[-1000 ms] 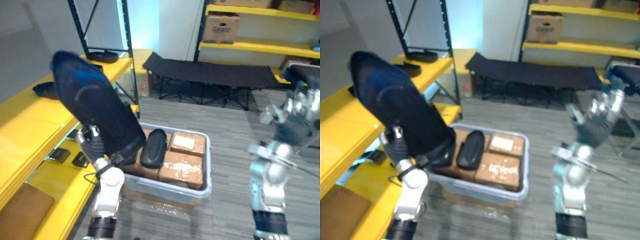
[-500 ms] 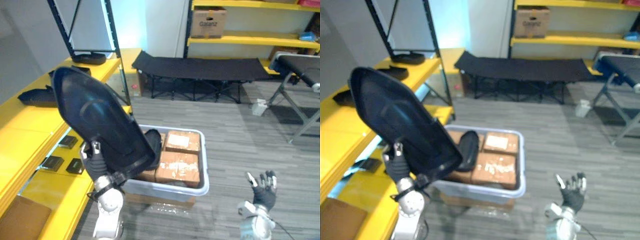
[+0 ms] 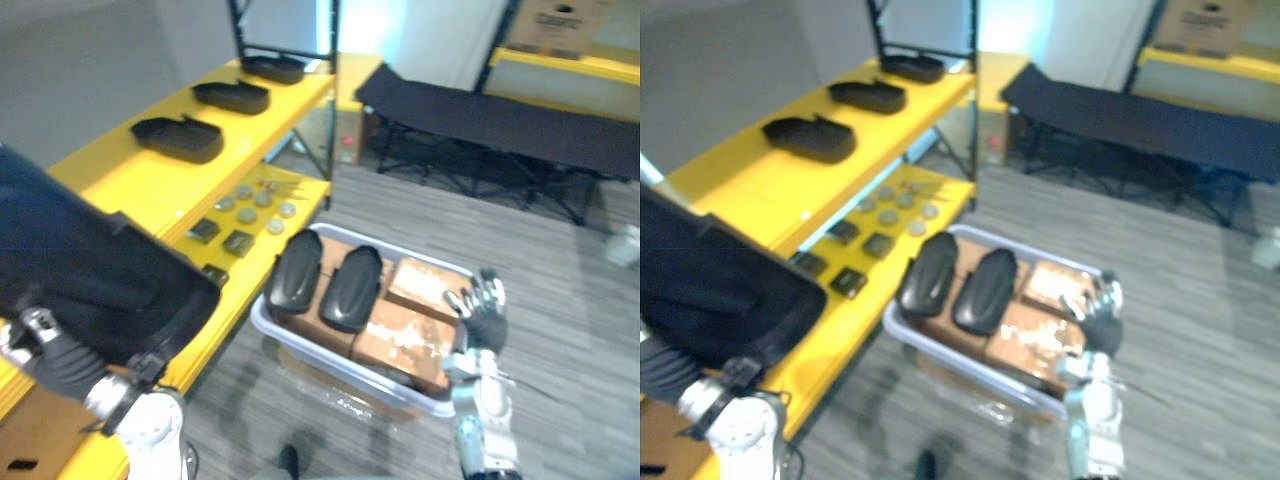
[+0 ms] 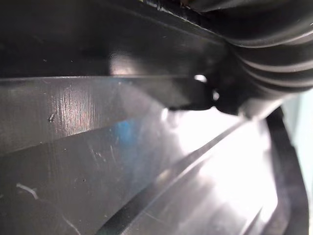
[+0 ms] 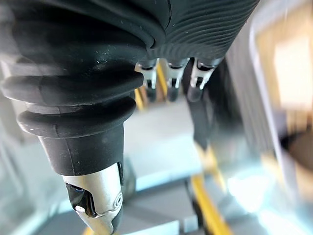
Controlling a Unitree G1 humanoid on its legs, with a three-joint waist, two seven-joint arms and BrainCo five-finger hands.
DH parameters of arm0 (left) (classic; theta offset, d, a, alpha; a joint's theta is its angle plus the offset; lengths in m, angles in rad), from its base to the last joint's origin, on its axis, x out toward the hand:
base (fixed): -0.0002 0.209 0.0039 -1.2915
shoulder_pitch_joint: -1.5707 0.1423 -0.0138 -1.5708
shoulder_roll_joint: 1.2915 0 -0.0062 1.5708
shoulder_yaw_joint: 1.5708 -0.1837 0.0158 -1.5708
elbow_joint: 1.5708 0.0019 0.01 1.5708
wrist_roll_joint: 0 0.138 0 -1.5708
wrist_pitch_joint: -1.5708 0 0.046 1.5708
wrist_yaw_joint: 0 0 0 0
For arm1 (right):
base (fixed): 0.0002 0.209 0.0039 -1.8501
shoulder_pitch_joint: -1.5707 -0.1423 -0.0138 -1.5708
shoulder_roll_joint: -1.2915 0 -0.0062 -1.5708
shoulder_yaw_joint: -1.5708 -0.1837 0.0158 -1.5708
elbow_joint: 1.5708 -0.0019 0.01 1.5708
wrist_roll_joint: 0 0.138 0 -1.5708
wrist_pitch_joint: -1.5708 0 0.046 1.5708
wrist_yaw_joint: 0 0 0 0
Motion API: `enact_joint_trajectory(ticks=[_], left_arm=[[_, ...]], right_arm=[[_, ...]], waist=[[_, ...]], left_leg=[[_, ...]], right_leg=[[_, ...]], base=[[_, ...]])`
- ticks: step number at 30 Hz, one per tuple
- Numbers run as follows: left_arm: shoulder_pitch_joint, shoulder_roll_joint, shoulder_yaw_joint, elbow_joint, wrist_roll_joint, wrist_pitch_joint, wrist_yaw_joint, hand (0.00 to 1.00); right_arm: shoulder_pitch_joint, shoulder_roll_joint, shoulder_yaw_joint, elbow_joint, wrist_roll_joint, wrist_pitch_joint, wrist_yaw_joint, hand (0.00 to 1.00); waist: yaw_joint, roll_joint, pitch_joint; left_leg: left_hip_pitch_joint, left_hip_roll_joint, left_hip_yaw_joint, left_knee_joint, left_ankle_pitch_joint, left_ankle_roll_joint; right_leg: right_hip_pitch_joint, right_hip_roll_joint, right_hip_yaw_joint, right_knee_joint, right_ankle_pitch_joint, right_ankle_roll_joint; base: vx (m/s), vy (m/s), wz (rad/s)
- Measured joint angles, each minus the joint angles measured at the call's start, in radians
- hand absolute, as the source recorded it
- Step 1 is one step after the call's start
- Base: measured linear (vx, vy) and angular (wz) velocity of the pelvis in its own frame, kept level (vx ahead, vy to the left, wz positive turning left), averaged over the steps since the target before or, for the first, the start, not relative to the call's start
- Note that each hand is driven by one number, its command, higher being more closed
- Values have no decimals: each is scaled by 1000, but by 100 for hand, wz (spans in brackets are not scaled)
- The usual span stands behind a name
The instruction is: Walk over and take plastic housings, then place them on the shelf
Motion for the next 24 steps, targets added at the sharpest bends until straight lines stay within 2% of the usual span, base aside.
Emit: enact_joint_trajectory(ticks=[2,3,5,8,11,14,17,19,20,21,24], left_arm=[[20,-6,42,0,0,-1,-2,100],[30,-11,72,-1,0,-3,-9,100],[46,-16,112,-1,-1,-3,-23,100],[73,-23,151,-1,-2,-8,-44,100],[78,-25,175,0,-10,-13,-45,100],[94,-29,176,0,-18,-30,-52,100],[88,-27,172,-1,-21,-43,-74,100],[42,-17,153,-2,-21,-45,-113,100],[24,-14,139,-3,-21,-46,-125,100],[-13,-11,93,-22,-23,-47,-150,100],[-27,28,63,-81,-22,-47,-183,100]], right_arm=[[-42,0,28,35,-1,0,0,0],[-67,0,48,59,-5,0,0,0],[-101,0,84,88,-29,0,-4,0],[-145,3,202,103,-50,0,-2,0],[-179,27,300,104,-97,4,0,0],[-202,32,350,105,-129,18,4,0],[-204,13,346,102,-154,59,8,0],[-197,-25,302,79,-156,85,9,0],[-188,-39,283,67,-156,88,8,0],[-171,-79,232,52,-167,90,2,0],[-170,-101,164,43,-193,92,3,0]], waist=[[26,-3,2],[49,-6,4],[66,-12,10],[113,-21,22],[131,-35,24],[131,-44,20],[121,-47,18],[82,-48,22],[74,-44,23],[69,-30,29],[69,-26,33]], left_leg=[[0,-9,-44,0,2,3],[-1,-15,-67,0,2,4],[-3,-29,-102,-1,4,7],[-4,-35,-126,-5,-2,7],[-5,-40,-128,-5,-3,10],[-4,-35,-124,0,2,3],[-26,-31,-123,-2,10,1],[-47,0,17,-2,3,9],[-53,10,60,0,12,13],[-56,13,67,0,47,13],[-52,-4,65,1,51,19]], right_leg=[[23,-4,-46,4,0,0],[33,-7,-68,9,-1,-1],[50,-15,-101,21,-11,-8],[56,-20,-125,44,-32,-35],[55,-28,-124,54,-66,-35],[52,-23,-122,58,-84,-29],[57,-10,-154,49,-84,-27],[78,-15,-231,43,-75,-11],[84,-15,-250,45,-73,-7],[93,-18,-280,65,-73,-7],[92,-44,-284,96,-73,-8]], base=[[32,28,70],[7,29,61],[-6,31,62],[-39,25,30],[-22,-32,3],[-6,-58,-3],[-29,-46,20],[-75,12,85],[-68,73,104],[-44,74,76],[-3,73,24]])
